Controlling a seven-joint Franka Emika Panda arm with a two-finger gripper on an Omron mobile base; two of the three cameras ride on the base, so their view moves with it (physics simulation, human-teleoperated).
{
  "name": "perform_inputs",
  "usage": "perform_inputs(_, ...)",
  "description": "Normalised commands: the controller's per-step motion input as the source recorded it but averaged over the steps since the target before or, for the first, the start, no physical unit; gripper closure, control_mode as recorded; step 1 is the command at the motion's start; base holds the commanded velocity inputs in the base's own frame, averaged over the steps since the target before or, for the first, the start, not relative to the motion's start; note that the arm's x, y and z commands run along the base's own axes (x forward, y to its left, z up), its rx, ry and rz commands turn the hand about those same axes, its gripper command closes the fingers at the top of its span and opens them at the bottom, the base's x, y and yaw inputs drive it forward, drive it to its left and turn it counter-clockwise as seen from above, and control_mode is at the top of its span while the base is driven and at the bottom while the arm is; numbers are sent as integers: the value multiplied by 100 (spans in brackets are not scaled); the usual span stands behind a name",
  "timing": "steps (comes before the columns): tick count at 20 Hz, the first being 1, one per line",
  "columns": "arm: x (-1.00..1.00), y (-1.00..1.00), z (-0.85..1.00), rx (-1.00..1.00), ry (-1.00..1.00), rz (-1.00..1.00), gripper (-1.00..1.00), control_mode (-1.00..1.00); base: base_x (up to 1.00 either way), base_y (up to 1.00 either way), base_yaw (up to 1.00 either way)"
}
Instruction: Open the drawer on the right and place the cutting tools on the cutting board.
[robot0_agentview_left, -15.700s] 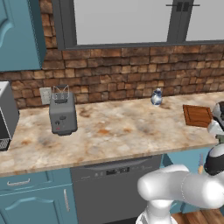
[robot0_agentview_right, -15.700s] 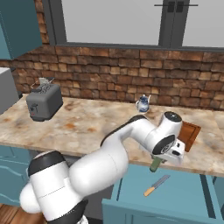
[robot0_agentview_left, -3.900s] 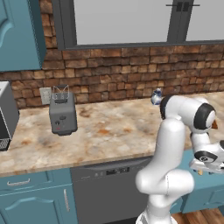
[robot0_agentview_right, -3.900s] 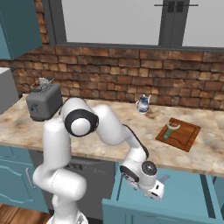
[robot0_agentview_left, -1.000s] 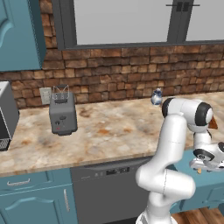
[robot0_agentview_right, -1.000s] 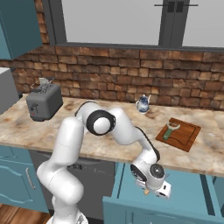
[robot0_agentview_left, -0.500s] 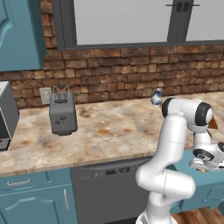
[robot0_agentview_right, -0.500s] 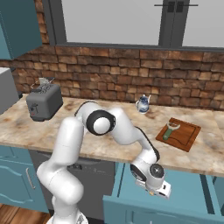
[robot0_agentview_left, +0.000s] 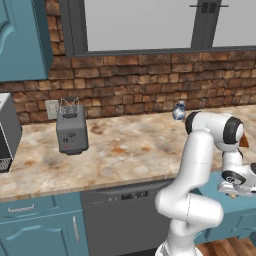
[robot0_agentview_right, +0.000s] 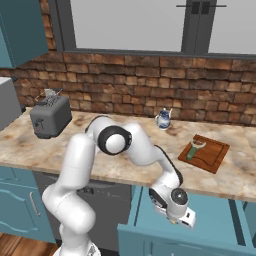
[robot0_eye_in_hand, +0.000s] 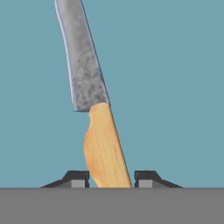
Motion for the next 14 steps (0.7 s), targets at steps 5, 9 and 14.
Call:
perform_inputs(5,-59,-2,18,2,-7,0,100,-100,0,0,0)
perform_inputs(9,-34,0,54,2,-2,0,100,-100,0,0,0)
perform_inputs(14,-6,0,61,0,0,1,100,-100,0,0,0)
